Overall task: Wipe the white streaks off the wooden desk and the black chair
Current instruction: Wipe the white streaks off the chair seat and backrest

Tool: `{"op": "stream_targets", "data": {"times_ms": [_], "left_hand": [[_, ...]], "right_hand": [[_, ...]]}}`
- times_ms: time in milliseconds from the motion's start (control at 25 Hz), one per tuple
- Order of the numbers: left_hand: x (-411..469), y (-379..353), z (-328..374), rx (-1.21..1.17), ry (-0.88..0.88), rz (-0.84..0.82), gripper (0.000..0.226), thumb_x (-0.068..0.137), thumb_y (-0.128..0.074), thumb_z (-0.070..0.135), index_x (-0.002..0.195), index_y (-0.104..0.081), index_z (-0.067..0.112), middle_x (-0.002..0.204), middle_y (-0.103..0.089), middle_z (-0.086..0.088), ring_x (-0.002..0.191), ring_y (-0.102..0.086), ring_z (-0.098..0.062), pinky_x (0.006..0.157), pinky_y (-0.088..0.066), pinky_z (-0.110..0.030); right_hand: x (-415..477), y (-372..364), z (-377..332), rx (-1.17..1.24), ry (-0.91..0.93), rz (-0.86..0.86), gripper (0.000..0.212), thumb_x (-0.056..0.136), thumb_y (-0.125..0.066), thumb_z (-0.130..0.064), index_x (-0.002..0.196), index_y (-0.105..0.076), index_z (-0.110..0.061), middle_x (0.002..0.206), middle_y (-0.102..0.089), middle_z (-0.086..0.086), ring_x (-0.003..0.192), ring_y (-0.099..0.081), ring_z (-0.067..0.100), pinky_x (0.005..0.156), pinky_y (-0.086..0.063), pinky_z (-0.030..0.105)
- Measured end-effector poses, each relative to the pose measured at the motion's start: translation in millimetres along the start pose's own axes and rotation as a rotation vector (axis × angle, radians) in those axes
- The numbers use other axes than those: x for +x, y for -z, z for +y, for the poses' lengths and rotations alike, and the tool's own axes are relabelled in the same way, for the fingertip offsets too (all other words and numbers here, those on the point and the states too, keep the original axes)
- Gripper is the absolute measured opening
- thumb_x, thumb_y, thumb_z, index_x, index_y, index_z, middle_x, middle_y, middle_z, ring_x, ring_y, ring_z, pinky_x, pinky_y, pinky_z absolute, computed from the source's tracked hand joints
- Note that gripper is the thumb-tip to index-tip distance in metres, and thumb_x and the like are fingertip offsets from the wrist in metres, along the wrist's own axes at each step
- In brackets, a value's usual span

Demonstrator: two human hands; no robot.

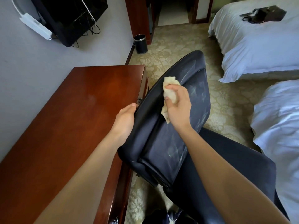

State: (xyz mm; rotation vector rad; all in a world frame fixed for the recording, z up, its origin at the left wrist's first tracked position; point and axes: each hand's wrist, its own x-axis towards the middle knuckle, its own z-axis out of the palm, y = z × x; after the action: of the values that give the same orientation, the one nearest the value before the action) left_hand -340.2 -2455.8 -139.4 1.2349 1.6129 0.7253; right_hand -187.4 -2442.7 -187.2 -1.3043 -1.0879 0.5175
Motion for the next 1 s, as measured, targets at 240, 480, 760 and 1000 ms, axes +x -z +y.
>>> {"op": "stream_targets", "data": {"times_ms": [240,480,760,1000], "left_hand": [[-1,2,-1,-0.179,-0.058,-0.100,0.026,0.100,-0.042,0.017,0.083,-0.062,0.013,0.081,-0.065,-0.007,0.076,-0.060,-0.022,0.071,-0.046,-0.032],[-2,4,-3,-0.148,-0.113,-0.152,0.039,0.100,-0.040,0.014,0.061,-0.035,0.019,0.052,-0.038,0.013,0.049,-0.035,-0.002,0.053,-0.028,-0.023],[-1,5,-8,-0.024,-0.139,-0.154,0.034,0.104,-0.033,0.027,0.087,-0.060,0.017,0.089,-0.062,0.003,0.089,-0.057,-0.013,0.081,-0.039,-0.029],[5,7,28,0.317,-0.124,-0.184,0.037,0.103,-0.026,0.041,0.100,-0.059,0.024,0.100,-0.054,0.013,0.104,-0.045,-0.010,0.081,-0.033,-0.023]], "right_hand": [[-63,-14,-20,-0.085,0.220,-0.099,0.037,0.073,-0.055,0.005,0.100,-0.065,-0.018,0.111,-0.057,-0.011,0.106,-0.048,0.012,0.097,-0.032,0.015],[-128,-29,-22,-0.042,0.237,-0.034,0.027,0.082,-0.055,-0.005,0.103,-0.065,-0.018,0.114,-0.054,-0.015,0.112,-0.051,0.008,0.097,-0.037,0.021],[-72,-15,-1,-0.134,0.234,0.043,0.027,0.087,-0.054,-0.004,0.110,-0.062,-0.014,0.119,-0.057,-0.004,0.115,-0.052,0.017,0.102,-0.037,0.025],[21,5,13,-0.169,0.187,0.064,0.029,0.082,-0.054,0.005,0.106,-0.060,-0.010,0.113,-0.056,-0.001,0.108,-0.052,0.017,0.097,-0.040,0.032]]}}
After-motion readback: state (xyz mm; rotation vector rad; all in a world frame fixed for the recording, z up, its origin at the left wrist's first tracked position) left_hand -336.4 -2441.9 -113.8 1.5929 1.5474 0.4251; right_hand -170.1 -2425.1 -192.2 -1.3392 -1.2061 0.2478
